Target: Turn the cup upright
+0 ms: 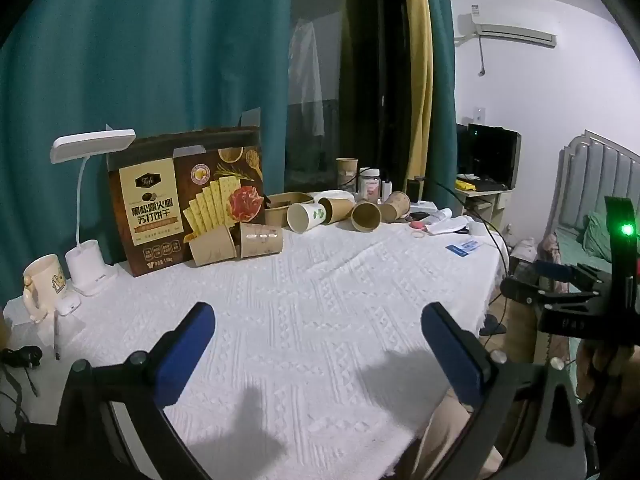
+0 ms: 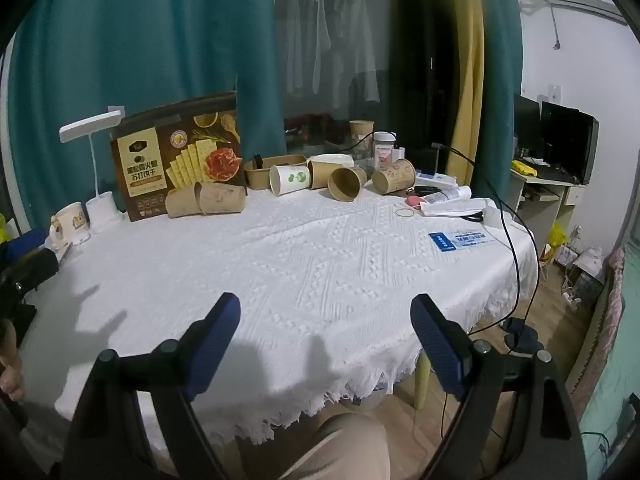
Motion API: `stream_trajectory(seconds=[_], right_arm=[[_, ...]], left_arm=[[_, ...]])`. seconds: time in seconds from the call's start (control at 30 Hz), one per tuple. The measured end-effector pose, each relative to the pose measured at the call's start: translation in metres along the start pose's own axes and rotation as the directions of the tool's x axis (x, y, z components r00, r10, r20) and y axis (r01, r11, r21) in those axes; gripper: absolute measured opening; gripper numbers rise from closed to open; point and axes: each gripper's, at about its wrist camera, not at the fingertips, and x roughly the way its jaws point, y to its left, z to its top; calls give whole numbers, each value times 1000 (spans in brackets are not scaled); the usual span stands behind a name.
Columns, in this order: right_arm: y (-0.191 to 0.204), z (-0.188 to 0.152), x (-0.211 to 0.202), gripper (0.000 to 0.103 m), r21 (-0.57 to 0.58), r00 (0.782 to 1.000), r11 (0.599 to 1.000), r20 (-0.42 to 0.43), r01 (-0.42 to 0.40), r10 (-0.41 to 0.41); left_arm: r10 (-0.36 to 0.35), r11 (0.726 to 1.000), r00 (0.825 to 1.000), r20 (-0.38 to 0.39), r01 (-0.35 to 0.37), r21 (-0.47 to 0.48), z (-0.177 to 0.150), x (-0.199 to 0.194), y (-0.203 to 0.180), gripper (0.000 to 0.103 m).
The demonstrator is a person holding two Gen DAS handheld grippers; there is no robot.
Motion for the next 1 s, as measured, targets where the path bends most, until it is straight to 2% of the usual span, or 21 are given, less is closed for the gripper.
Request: stream_trajectory(seconds=[1.0], right_arm=[[-1, 1, 3, 85, -7, 1000, 1000, -9, 1, -1]], left_arm=[[-7, 1000, 1000, 29, 7, -6, 20, 1, 7, 103]])
